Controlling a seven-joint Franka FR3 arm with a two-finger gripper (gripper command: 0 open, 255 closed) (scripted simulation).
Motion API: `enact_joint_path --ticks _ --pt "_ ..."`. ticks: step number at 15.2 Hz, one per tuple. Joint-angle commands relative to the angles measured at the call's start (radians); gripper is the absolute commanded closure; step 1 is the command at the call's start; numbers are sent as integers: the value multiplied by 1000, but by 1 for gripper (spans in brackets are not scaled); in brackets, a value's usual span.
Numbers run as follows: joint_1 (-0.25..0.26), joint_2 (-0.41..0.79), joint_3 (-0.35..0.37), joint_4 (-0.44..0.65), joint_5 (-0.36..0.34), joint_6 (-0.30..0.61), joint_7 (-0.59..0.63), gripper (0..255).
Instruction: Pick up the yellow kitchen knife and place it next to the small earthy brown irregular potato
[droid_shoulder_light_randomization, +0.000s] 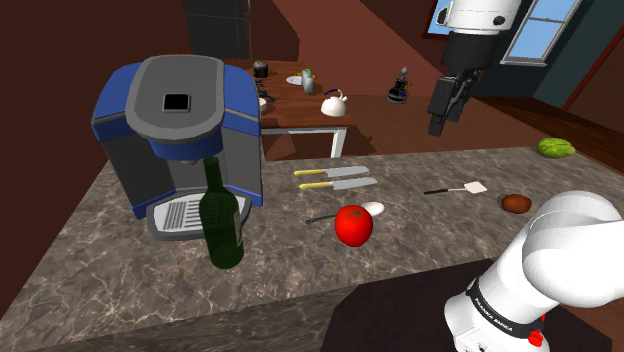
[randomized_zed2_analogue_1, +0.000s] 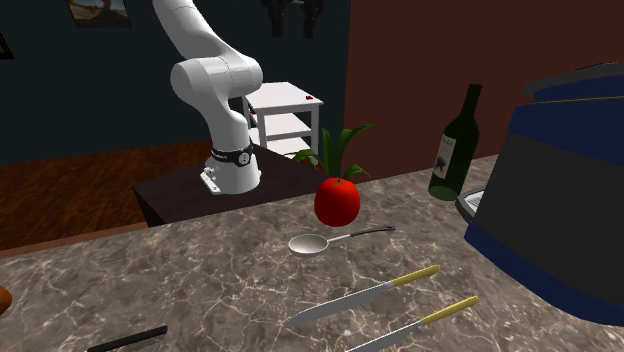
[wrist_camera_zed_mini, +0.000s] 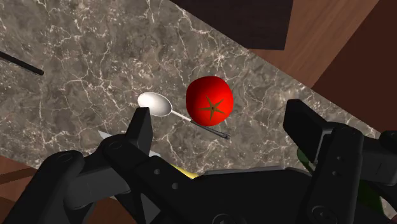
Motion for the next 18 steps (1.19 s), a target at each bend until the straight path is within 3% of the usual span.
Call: enact_joint_path --ticks 1,10,18 --pt "0 0 0 0 0 0 0 0" --pt "16 148 -163 -114 -116 282 -299 0" --pt "39 396 -293 -102 -161 539 -555 0"
